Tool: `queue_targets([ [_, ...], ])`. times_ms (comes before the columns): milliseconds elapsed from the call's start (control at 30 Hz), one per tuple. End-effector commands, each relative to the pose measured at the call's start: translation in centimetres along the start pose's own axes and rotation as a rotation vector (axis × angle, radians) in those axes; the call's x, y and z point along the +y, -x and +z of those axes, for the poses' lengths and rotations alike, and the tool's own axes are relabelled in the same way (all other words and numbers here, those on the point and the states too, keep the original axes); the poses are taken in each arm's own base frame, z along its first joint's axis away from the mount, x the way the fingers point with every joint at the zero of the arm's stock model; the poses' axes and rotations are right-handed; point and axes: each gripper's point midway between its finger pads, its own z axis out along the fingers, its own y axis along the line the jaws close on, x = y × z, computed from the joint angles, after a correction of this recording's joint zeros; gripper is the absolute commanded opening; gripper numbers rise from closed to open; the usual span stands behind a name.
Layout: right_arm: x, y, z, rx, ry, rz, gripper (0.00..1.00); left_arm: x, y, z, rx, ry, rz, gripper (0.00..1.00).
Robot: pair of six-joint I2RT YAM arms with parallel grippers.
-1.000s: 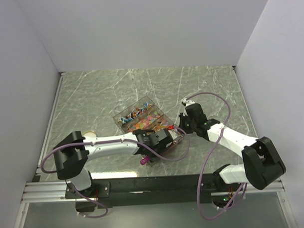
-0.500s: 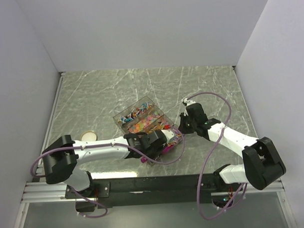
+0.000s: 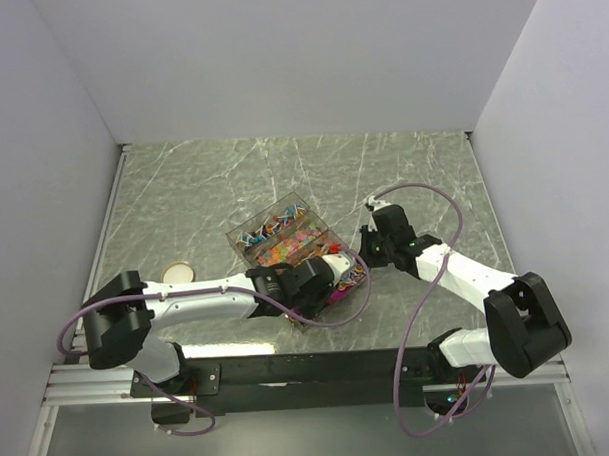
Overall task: Pack the candies
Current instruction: Scoop the fake candies from the storage box.
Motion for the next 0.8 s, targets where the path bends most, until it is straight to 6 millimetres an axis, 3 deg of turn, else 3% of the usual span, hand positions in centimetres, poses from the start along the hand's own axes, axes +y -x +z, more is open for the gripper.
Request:
queue_targets([
  [0, -0.2, -6.3, -0.3, 0.224, 0.002, 0.113, 0.0, -4.2, 5.8, 1.1, -0.203, -0.154, -0.055, 0.01],
  [367, 1.4, -6.5, 0.6, 0.241, 0.083, 0.146, 0.0, -4.5, 6.8, 3.9, -0.222, -0.117, -0.085, 0.01],
  [433, 1.3, -6.8, 0.7, 0.251, 0.082, 0.146, 0.0, -4.7, 7.5, 3.4, -0.239, -0.117, -0.083, 0.01],
  [567, 0.5, -6.9, 0.5, 0.248, 0.043, 0.134, 0.0, -4.3, 8.4, 0.6, -0.273, -0.118, -0.093, 0.01],
  [767, -0.1, -6.9, 0.5, 0.249, 0.016, 0.135, 0.0, -3.4, 7.3, -1.5, -0.261, -0.104, -0.1, 0.01],
])
